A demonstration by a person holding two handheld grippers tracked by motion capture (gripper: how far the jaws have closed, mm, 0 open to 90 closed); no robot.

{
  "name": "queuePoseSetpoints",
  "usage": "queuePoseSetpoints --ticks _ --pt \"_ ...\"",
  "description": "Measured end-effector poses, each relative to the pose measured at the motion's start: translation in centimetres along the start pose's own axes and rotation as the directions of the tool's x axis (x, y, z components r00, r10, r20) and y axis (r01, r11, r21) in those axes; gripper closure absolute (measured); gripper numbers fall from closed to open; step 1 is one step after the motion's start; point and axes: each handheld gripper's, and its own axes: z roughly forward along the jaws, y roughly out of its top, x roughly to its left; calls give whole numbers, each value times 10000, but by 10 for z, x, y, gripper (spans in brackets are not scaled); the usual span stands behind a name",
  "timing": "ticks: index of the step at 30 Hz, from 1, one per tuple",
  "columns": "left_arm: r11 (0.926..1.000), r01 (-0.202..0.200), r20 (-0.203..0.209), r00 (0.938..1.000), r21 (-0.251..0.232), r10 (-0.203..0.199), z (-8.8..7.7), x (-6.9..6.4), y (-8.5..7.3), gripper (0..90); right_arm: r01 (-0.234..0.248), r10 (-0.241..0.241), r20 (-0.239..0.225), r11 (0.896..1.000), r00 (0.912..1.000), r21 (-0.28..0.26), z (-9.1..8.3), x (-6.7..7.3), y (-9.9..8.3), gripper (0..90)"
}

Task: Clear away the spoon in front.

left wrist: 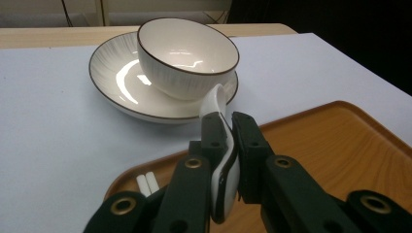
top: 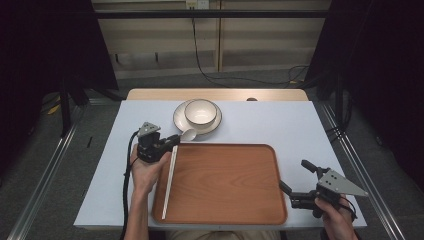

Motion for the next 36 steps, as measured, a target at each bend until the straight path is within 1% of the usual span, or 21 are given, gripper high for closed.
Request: queuePoseSetpoints --ticks 1,2,3,5,6,7,10,12,16,17,18,19,22,26,28,29,30,33,34,36 --pt "10000 8 119 9999 45 -9 1 -1 -2 847 -19 19 -29 10000 10000 -10 -1 0 0 6" --pt "10000 -51 0 10000 67 51 1 -4 -4 847 -59 59 -65 10000 10000 -19 -1 1 0 6" --pt "10000 -9 -25 10000 36 9 2 -6 -6 847 -39 39 -27 10000 10000 -8 -2 1 -1 6" --pt "9999 -69 22 10000 143 68 1 -7 -9 847 -46 46 -22 10000 10000 -61 -2 0 -1 6" --pt "9999 14 -12 10000 100 -14 2 -9 -11 847 -34 34 -5 9999 10000 -99 -2 0 -1 6" --pt "9998 24 -76 10000 186 -23 1 -10 -13 847 -41 41 -4 10000 10000 -84 -2 1 -1 6" --pt "9995 37 -98 9999 300 -34 2 -13 -18 847 8 -8 -21 10000 10000 -66 -2 1 -1 6" --pt "9994 94 -190 9998 344 -87 2 -14 -21 846 20 -20 15 10000 10000 -53 -2 1 -1 6" --pt "9988 176 -204 9997 459 -167 3 -14 -28 846 4 -4 -24 10000 10000 -70 -2 1 -1 6" --pt "9983 95 -286 9996 566 -79 3 -14 -29 846 11 -11 -14 10000 10000 -70 -2 1 -1 6" --pt "9984 117 -415 9991 545 -94 3 -13 -30 846 21 -21 -10 10000 10000 -68 -2 1 -1 6" --pt "9987 203 -470 9987 471 -181 4 -13 -31 846 7 -7 -48 10000 10000 -76 -2 2 -1 6" --pt "9978 341 -595 9978 575 -307 6 -8 -34 846 88 -88 -62 9999 9999 -87 -2 2 -1 6" --pt "9973 203 -582 9982 710 -162 7 -9 -37 846 94 -95 -58 9999 9999 -88 -1 1 -1 6" --pt "9972 253 -624 9978 706 -209 8 -11 -37 846 88 -89 -73 9999 9999 -82 -1 2 -1 6" --pt "9967 167 -578 9983 796 -121 9 -11 -37 845 103 -104 -76 9999 9999 -92 -1 2 -1 6" --pt "9965 226 -572 9982 804 -180 10 -12 -38 845 94 -94 -87 9999 9999 -79 -1 2 -1 6" --pt "9945 47 -808 9967 1047 38 13 -16 -41 844 103 -104 -79 9999 9999 -77 -1 2 -1 6" --pt "9931 -32 -848 9963 1168 132 13 -16 -41 843 121 -122 -84 9999 9999 -81 -1 2 -1 6" --pt "9926 -47 -857 9962 1210 152 13 -17 -43 842 89 -90 -74 9999 9999 -87 -1 2 -1 6"
